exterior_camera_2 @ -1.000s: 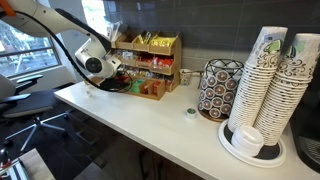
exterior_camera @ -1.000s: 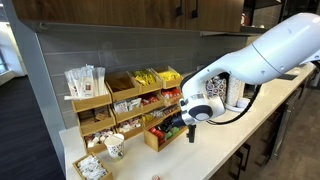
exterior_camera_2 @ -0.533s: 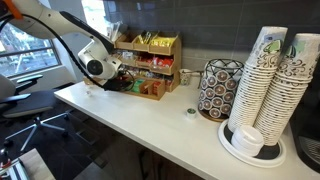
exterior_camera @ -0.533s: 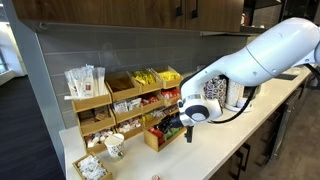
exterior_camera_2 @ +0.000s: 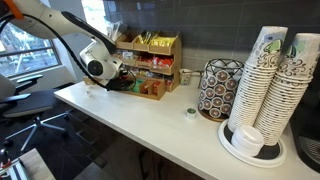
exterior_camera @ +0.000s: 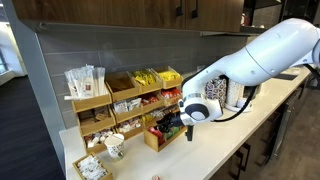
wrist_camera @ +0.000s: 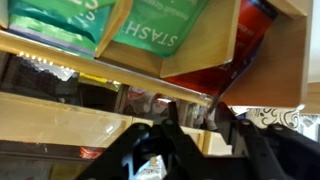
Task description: Put the orange sachet in the left compartment of the wooden case
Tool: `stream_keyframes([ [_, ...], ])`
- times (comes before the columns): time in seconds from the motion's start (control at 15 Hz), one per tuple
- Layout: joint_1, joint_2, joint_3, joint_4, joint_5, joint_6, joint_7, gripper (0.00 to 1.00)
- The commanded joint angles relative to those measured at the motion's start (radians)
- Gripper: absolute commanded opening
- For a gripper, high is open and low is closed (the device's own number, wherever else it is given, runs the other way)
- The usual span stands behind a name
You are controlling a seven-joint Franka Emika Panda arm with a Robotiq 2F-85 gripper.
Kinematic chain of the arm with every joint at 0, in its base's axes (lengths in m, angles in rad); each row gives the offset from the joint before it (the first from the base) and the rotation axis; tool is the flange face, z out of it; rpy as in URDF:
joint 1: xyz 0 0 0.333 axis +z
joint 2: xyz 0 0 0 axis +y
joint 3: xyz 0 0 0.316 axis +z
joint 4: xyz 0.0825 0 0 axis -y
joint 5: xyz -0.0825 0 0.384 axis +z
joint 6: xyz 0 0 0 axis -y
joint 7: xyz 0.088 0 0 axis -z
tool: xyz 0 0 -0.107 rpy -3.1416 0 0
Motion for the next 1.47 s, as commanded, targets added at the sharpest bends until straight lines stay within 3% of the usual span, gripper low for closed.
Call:
stream_keyframes([
  [0.0, 0.006, 0.001, -0.013, 0.003, 0.044, 0.019, -0.042, 0.76],
  [0.2, 0.01, 0.006, -0.021, 0.007, 0.056, 0.027, -0.055, 0.98],
  [0.27, 0.012, 0.008, -0.022, 0.009, 0.058, 0.033, -0.057, 1.0],
  [0.87, 0.028, 0.01, -0.034, 0.018, 0.074, 0.063, -0.06, 1.0],
  [1.07, 0.025, -0.014, -0.026, -0.002, 0.055, 0.103, -0.005, 1.0],
  [1.4, 0.022, -0.057, -0.043, -0.013, 0.074, 0.167, -0.022, 1.0],
])
